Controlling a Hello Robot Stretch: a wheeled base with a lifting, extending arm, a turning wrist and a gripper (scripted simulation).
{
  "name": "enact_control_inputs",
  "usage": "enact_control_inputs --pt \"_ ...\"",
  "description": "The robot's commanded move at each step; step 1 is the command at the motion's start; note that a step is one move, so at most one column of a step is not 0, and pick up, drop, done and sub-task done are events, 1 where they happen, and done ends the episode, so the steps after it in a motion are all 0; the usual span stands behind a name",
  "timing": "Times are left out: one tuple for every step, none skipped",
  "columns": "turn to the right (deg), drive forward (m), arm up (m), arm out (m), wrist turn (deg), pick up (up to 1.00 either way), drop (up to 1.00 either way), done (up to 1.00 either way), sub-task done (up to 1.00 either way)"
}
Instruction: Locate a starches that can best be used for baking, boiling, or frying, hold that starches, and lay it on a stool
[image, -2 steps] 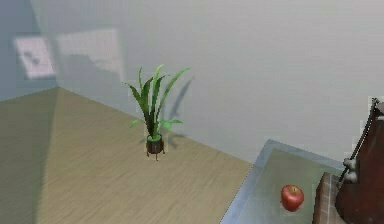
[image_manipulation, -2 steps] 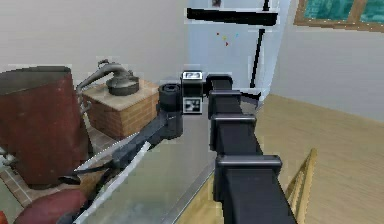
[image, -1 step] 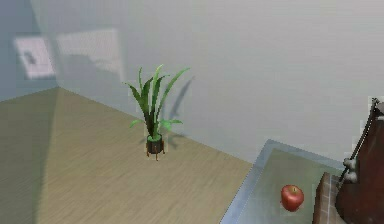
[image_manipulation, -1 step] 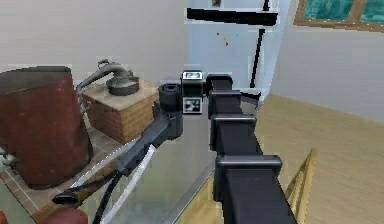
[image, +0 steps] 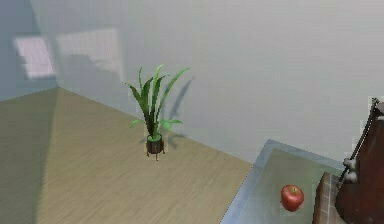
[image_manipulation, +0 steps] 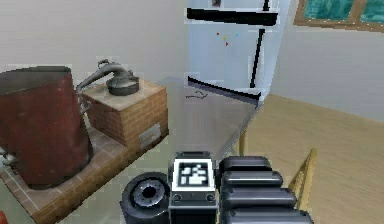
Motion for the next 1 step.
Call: enact_control_inputs --pt "-45.0 0.0 0.0 0.0 0.0 0.0 0.0 0.0 0.0"
